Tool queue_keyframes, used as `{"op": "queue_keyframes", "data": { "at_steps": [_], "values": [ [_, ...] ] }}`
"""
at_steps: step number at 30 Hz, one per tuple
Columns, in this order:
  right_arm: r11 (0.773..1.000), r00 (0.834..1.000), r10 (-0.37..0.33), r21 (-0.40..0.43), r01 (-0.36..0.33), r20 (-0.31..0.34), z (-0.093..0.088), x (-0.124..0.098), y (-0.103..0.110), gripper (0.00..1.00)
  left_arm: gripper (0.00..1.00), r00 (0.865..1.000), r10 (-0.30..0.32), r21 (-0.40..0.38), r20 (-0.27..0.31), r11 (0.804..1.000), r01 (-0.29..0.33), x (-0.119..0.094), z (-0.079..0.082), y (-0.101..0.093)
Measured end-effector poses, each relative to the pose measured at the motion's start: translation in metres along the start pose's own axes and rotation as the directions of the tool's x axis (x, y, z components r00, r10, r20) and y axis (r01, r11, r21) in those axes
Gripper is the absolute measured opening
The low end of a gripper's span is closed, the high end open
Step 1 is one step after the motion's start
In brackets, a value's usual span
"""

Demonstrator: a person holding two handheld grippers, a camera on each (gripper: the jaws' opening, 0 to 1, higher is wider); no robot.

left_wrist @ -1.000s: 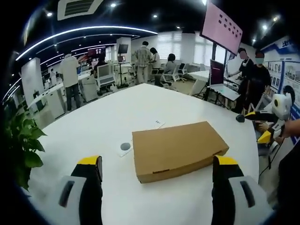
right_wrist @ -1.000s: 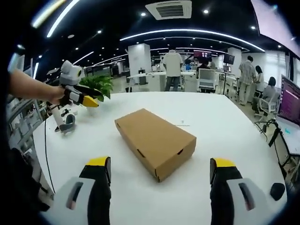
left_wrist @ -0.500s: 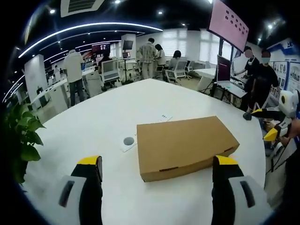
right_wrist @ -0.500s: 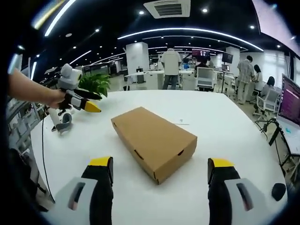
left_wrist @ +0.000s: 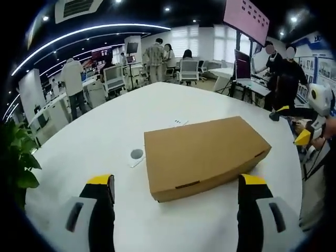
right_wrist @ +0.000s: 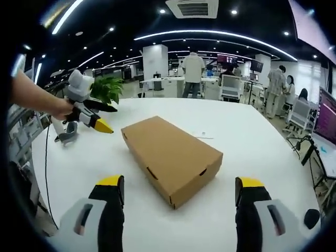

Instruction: Operate the shoe box by opening the lid, removing the specified soft item, and placing it in the target area until the item is outside and the box remains undamaged.

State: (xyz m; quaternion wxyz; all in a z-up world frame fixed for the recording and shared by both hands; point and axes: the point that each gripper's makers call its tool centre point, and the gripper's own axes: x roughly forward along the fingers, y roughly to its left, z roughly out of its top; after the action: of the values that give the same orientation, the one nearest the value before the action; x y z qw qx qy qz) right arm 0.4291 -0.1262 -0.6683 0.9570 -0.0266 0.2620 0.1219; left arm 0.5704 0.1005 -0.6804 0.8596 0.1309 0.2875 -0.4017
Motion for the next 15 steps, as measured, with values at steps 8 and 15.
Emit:
{"op": "queue_keyframes", "data": {
  "at_steps": [8,15],
  "values": [
    [1.0,1.0,-0.015,-0.012,0.015,-0.02,-0.001,0.014,0.003,0.9,0.99,0.999,-0.003,-0.012,-0.049,1.0,0.002,0.019,-0.023,-0.003],
    [1.0,1.0,-0.024,0.0,0.024,-0.006,-0.004,0.028,-0.002,0.92,0.99,0.997,0.0,-0.024,-0.081,1.0,-0.002,0.03,-0.032,0.002]
  ]
}}
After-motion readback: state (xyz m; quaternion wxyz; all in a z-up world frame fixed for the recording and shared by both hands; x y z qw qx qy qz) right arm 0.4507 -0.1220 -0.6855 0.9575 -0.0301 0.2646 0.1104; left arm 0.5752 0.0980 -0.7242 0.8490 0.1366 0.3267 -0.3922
